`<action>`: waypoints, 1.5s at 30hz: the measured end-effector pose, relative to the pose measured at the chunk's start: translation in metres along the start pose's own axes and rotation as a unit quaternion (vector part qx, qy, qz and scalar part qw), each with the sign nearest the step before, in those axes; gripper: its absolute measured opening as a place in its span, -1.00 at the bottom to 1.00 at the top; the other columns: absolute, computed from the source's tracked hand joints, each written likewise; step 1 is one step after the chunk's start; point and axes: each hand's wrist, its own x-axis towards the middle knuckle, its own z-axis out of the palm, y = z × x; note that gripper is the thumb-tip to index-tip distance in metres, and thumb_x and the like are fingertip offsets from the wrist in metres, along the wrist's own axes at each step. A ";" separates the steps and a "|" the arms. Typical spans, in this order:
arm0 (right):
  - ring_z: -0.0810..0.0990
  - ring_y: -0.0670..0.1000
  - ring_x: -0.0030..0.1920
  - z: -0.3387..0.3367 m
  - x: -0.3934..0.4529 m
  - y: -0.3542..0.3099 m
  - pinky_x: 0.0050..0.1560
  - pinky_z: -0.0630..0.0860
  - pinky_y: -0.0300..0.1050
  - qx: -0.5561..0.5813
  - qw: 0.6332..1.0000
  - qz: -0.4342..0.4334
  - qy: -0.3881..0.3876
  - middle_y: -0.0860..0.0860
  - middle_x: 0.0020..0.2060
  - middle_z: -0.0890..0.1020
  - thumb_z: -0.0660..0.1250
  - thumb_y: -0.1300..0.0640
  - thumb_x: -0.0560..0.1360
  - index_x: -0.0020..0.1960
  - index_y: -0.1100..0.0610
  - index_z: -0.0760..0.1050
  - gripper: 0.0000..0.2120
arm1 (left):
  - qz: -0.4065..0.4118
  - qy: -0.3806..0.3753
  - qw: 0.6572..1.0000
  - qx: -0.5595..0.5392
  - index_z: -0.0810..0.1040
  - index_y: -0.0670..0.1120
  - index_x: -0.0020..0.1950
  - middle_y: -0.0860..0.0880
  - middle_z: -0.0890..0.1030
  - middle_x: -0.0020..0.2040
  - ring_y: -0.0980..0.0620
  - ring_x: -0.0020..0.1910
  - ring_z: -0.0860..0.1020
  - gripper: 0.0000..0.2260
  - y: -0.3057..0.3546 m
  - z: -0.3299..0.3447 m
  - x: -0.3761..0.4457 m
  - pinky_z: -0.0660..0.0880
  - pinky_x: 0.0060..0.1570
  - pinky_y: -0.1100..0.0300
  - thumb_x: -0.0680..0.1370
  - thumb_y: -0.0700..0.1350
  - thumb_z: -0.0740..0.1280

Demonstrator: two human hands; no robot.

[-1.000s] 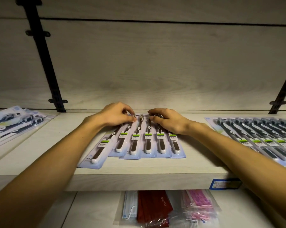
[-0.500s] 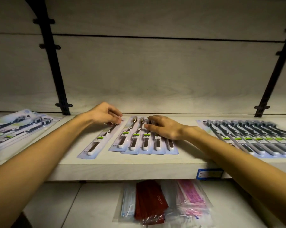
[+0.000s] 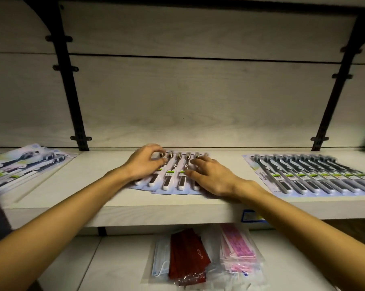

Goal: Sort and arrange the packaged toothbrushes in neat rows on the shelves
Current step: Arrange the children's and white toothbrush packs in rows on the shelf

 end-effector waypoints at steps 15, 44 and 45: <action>0.14 0.04 0.57 -0.019 -0.031 0.018 0.52 0.01 -0.05 0.003 0.998 -0.001 -0.063 0.04 0.55 0.31 -0.01 -0.05 0.71 0.48 0.06 0.39 -0.56 | -0.026 -0.207 0.954 0.216 -0.16 0.15 0.63 0.03 -0.25 0.63 -0.07 0.59 -0.30 -0.17 0.071 0.045 -0.046 -0.17 0.56 -0.15 0.46 0.52 -0.09; 0.08 0.18 0.59 -0.032 -0.077 0.063 0.56 0.09 0.15 -0.094 0.993 0.026 -0.072 0.09 0.60 0.17 -0.16 -0.15 0.65 0.61 0.01 0.12 -0.43 | 0.057 -0.178 0.960 0.210 0.04 0.05 0.65 0.03 0.04 0.65 0.05 0.62 -0.11 0.00 0.129 0.078 -0.064 -0.09 0.57 -0.10 0.35 0.61 -0.02; 0.06 0.17 0.60 -0.033 -0.077 0.064 0.57 0.07 0.16 -0.096 0.992 0.026 -0.076 0.09 0.61 0.14 -0.16 -0.15 0.65 0.61 0.01 0.11 -0.43 | 0.057 -0.176 0.960 0.208 0.07 0.04 0.64 0.03 0.06 0.65 0.06 0.62 -0.10 -0.01 0.130 0.077 -0.065 -0.11 0.57 -0.11 0.36 0.60 -0.02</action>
